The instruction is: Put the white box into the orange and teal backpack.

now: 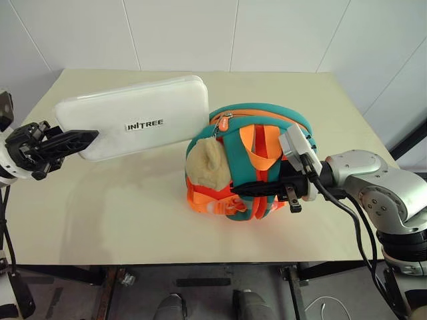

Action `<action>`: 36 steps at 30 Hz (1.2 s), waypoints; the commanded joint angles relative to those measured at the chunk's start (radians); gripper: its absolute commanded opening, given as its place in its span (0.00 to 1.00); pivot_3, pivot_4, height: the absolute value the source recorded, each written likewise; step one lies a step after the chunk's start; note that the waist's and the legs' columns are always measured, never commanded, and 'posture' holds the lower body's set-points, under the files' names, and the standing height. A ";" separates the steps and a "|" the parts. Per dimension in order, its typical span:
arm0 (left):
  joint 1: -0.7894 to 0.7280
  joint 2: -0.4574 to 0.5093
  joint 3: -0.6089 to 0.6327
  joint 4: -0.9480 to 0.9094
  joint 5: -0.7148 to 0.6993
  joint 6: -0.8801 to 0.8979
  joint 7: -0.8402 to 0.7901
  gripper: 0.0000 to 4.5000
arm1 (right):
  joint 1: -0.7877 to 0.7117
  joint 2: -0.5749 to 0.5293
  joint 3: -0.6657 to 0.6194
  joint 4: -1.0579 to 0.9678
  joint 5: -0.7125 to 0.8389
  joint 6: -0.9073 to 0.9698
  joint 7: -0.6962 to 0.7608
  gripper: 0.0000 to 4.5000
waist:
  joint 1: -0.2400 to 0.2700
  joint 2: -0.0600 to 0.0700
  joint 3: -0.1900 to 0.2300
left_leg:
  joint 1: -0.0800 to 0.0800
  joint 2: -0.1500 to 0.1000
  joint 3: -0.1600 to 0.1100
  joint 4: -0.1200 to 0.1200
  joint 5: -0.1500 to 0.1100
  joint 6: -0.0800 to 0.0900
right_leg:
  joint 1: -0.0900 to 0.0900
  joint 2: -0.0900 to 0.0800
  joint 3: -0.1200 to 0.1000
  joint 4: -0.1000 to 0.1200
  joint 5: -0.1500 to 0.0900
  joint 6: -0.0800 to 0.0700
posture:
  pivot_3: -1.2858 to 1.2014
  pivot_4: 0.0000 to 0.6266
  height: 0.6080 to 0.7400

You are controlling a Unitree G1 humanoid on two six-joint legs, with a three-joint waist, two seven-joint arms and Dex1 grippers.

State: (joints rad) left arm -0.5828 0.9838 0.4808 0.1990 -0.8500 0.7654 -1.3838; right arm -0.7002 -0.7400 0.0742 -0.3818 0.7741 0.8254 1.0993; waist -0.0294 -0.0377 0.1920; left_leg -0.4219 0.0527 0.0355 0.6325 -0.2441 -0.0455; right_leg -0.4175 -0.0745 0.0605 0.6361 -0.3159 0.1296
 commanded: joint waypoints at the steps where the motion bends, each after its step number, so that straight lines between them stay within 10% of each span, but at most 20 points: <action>1: -0.029 0.046 -0.083 -0.002 0.075 -0.086 -0.067 0.28 | -0.020 0.005 -0.011 -0.005 -0.002 -0.019 0.004 0.00 | 0.000 0.000 0.000 | 0.000 0.000 0.000 0.000 0.000 0.000 | 0.000 0.000 0.000 0.000 0.000 0.000 | 0.52 0.24 1.00; 18: -0.481 -0.013 -0.554 0.134 0.458 -0.150 -0.062 0.28 | -0.012 0.025 -0.007 -0.006 -0.019 -0.024 -0.004 0.00 | 0.002 0.000 0.000 | 0.000 0.000 0.000 0.003 0.000 0.001 | 0.001 0.002 0.000 0.001 0.000 0.000 | 0.52 0.24 1.00; 33: -0.585 -0.440 -0.733 0.186 0.597 -0.049 0.156 0.27 | 0.001 0.067 0.005 -0.032 -0.018 -0.022 -0.036 0.00 | 0.004 0.000 0.000 | -0.001 0.000 -0.002 0.009 -0.001 0.002 | 0.003 0.002 0.001 0.004 0.001 0.003 | 0.52 0.24 1.00; 36: -0.567 -0.394 -0.720 0.112 0.569 -0.006 0.103 0.49 | 0.005 0.069 -0.001 -0.037 -0.016 -0.017 -0.046 0.00 | -0.004 0.001 0.001 | -0.001 0.000 -0.001 0.013 -0.001 0.003 | 0.003 0.002 0.002 0.004 0.001 0.003 | 0.52 0.24 1.00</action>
State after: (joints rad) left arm -1.1513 0.5616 -0.2564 0.3664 -0.2669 0.7405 -1.2573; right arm -0.6953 -0.6722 0.0858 -0.3870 0.7448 0.8115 1.0584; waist -0.0334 -0.0368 0.1926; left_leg -0.4231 0.0529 0.0345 0.6452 -0.2453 -0.0429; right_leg -0.4145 -0.0721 0.0632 0.6407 -0.3148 0.1330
